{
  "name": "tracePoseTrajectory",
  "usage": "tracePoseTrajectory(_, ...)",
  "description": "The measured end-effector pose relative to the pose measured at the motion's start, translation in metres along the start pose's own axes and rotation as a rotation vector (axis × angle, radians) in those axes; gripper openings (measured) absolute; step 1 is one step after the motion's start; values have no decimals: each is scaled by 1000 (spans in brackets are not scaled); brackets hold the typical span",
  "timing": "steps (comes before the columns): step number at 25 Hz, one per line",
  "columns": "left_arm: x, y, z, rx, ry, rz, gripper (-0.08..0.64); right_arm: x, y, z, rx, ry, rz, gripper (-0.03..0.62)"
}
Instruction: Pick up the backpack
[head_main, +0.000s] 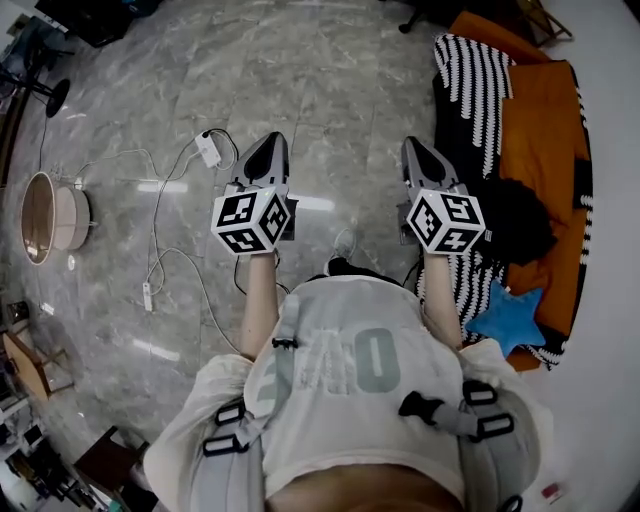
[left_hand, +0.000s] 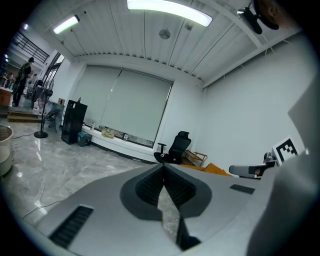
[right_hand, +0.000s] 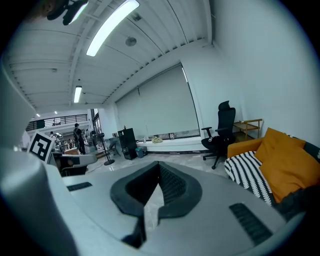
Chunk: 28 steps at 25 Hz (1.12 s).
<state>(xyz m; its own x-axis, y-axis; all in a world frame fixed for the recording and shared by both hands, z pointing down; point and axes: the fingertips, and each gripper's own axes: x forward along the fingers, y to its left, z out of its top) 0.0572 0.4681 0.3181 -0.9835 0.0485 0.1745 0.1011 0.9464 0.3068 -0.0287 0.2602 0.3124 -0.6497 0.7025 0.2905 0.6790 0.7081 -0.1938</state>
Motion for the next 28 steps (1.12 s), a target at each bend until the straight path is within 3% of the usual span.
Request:
tracePoseTrajectory(6,40,-16,17,24,10,-65,20,10,-28,7,23,-9,-62,8)
tracePoseTrajectory(11,96,-49,33,61,18,-192,20,-9,-73,15,88,-69,-206,8)
tracePoseTrajectory(14,151,-109,34,92,50,-362,20,-44,-127,21,142,-125,-390,8)
tracePoseTrajectory(20,235,-265,27,189,117,-783,20,-141,-211,28,242,-253,-825,8)
tracePoseTrajectory(23,254,-350,14,270,144,-996,20,-197,-234,20,293,-293,-1039,8)
tracePoseTrajectory(28,258,-452,-4,313,171,-1246,20,-265,-241,1,355,-332,-1309,8)
